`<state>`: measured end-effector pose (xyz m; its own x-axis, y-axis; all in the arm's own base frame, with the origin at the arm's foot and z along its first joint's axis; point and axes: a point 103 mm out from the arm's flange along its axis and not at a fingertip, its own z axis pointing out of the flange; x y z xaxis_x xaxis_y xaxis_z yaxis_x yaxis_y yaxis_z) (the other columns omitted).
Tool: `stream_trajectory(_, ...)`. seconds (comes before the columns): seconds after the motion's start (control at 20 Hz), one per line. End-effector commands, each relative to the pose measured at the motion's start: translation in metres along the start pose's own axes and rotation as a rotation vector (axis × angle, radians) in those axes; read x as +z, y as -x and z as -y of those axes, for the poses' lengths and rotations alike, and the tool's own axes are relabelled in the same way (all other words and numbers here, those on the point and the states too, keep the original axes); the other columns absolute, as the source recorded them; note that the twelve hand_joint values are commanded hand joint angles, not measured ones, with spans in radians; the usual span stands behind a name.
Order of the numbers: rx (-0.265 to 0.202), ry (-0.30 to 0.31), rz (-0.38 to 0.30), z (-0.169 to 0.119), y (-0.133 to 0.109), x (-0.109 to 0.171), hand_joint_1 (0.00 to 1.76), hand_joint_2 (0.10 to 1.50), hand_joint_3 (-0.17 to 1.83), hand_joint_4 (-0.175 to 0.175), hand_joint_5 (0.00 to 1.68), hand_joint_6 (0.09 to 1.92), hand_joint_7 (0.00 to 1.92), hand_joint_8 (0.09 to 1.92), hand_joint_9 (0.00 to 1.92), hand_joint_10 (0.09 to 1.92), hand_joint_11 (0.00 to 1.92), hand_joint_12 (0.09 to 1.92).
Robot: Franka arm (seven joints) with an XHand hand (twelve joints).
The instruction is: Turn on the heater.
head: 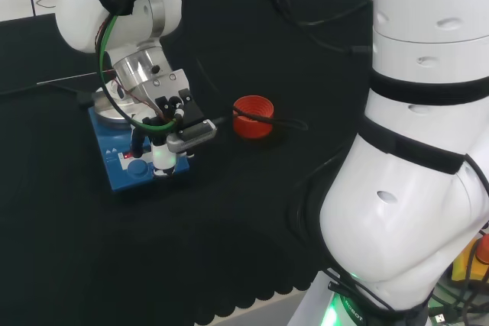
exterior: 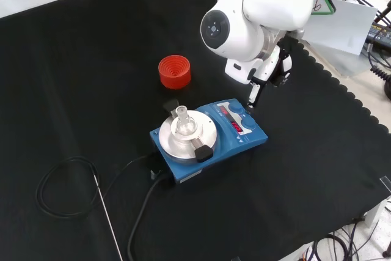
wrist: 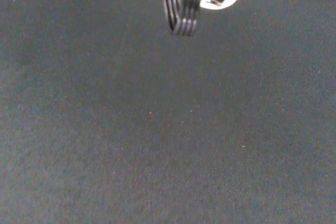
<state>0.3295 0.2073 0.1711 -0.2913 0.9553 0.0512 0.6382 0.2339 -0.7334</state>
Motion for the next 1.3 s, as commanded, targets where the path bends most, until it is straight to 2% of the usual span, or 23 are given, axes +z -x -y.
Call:
stream_trajectory(0.05, -0.001, -0.015, 0.002, -0.0077, 0.0024, 0.0006, 1.37, 0.67, 0.95, -0.036, 0.29, 0.09, 1.34, 1.55, 1.55, 1.33, 1.30, 1.23)
stream_trajectory(0.7, 0.004, -0.051, 0.009, -0.0144, 0.0033, 0.0025, 1.37, 0.66, 0.97, -0.036, 0.30, 0.09, 1.34, 1.55, 1.55, 1.33, 1.29, 1.24)
stream_trajectory(1.3, -0.001, -0.049, 0.009, -0.0154, 0.0036, 0.0038, 1.37, 0.66, 0.98, -0.036, 0.31, 0.09, 1.34, 1.55, 1.55, 1.33, 1.29, 1.25)
